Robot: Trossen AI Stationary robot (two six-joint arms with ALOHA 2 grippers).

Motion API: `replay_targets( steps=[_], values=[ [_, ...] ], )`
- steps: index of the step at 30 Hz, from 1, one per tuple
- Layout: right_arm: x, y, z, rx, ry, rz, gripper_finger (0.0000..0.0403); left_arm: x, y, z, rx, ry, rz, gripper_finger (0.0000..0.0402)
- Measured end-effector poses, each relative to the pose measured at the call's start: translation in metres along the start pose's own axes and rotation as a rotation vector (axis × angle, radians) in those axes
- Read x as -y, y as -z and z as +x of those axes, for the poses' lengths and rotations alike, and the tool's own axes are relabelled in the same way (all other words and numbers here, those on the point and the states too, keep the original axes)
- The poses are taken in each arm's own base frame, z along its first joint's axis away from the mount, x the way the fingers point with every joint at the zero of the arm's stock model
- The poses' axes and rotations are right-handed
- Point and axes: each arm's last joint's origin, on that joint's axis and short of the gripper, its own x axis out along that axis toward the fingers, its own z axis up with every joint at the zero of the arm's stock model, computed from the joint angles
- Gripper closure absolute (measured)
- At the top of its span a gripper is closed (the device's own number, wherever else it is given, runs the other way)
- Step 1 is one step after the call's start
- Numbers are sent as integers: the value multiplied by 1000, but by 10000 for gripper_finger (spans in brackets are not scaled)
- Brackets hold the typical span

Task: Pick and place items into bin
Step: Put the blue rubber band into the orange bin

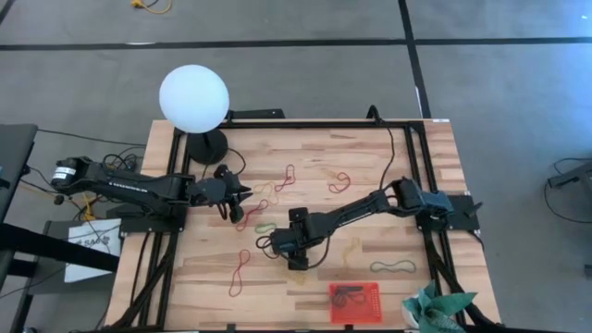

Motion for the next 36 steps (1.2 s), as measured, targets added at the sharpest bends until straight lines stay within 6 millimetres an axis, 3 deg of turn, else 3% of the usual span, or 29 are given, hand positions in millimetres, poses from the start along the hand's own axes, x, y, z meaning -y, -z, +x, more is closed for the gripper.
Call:
replay_targets(
  steps=[6, 14, 19, 21, 24, 28, 32, 36],
  values=[
    [5, -2, 1, -15, -93, 25, 245, 1, -3, -1, 25, 20, -14, 339],
    [11, -4, 3, -14, -136, 42, 382, 3, -5, -1, 34, 68, -23, 339],
    [9, 0, -8, -36, -144, 54, 395, 3, -5, -1, 34, 68, -20, 339],
    [4, 0, -24, -14, -154, 57, 400, 3, -5, -1, 35, 68, -15, 339],
    [-2, 6, -68, -7, -161, 81, 400, 3, -5, -1, 41, 70, -17, 339],
    [-19, 27, -116, -50, -176, 125, 401, 3, -6, -1, 43, 71, -26, 339],
    [-53, 52, -162, -69, -287, 185, 402, 3, -6, -1, 43, 71, -28, 339],
    [-99, 78, -180, -102, -361, 157, 402, 3, -5, -1, 41, 71, -30, 339]
  ],
)
